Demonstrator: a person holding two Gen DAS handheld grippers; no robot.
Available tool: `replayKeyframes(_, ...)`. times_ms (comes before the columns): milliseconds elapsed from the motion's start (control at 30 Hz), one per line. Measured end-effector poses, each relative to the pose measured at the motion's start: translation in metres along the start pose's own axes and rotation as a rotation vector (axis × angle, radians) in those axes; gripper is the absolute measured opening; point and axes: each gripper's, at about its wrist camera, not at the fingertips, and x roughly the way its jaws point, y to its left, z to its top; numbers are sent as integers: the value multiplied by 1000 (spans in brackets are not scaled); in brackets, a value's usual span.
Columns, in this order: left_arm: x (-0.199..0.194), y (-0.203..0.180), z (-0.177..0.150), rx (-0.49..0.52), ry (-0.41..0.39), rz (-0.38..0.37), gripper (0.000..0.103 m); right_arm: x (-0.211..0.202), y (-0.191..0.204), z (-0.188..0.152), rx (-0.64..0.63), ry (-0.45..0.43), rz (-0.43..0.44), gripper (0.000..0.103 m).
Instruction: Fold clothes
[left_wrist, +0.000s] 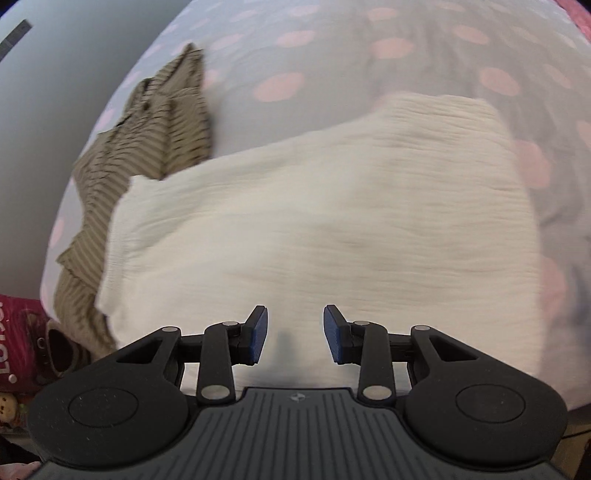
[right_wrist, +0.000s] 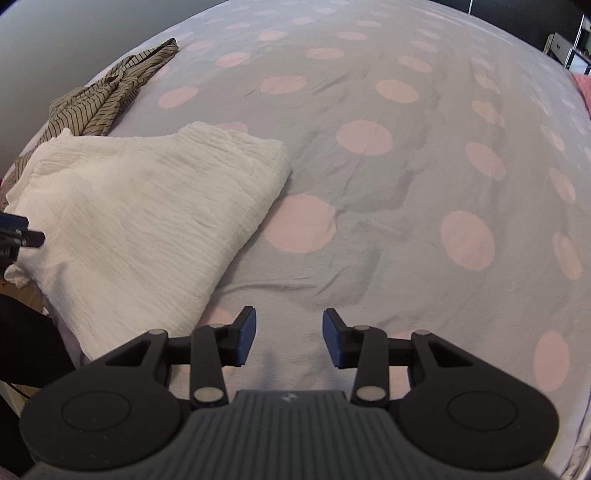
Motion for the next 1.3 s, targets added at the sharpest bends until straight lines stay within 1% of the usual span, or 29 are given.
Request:
replayKeyframes(100, -5, -41, -6, 12, -9, -46, 31, -2, -4, 0, 11, -1, -19, 44)
replayKeyframes(200, -7, -72, -12, 13, -1, -99, 31, -5, -12, 1, 43, 4, -38, 45)
replayKeyframes(333, -8, -99, -15, -9, 4, -148, 31, -9, -24, 0, 91, 5, -50, 46)
replayKeyframes(433, -5, -117, -16, -8, 13, -158, 31, -13, -30, -1, 127, 3, -40, 47)
replayKeyframes(567, 5, -137, -18, 6, 35, -144, 31, -17, -32, -2, 138, -4, -31, 49)
replayKeyframes(667, 15, -144, -19, 1, 61, -143, 31, -17, -31, -4, 129, -5, -29, 51)
replayKeyframes(800, 24, -152, -21, 11, 76, -125, 31, -15, -33, -4, 129, 4, -35, 51)
replayKeyframes(900, 29, -161, -22, 37, 76, -103, 35, -11, -34, -2, 134, 15, -42, 52)
replayKeyframes(1000, 32, -170, -24, 78, 65, -73, 35, -5, -35, -1, 134, 31, -47, 52)
replayKeyframes(1067, 34, -167, -26, 76, 64, -86, 35, 0, -35, 0, 125, 43, -50, 52)
replayKeyframes(1133, 35, -161, -26, 65, 66, -108, 34, 7, -32, 3, 82, 46, -79, 52)
replayKeyframes(1200, 36, -153, -27, 44, 68, -135, 31, 11, -28, 8, 15, 37, -110, 52)
replayKeyframes(1300, 37, -138, -28, -3, 75, -176, 23, 17, -25, 19, -97, 15, -99, 52)
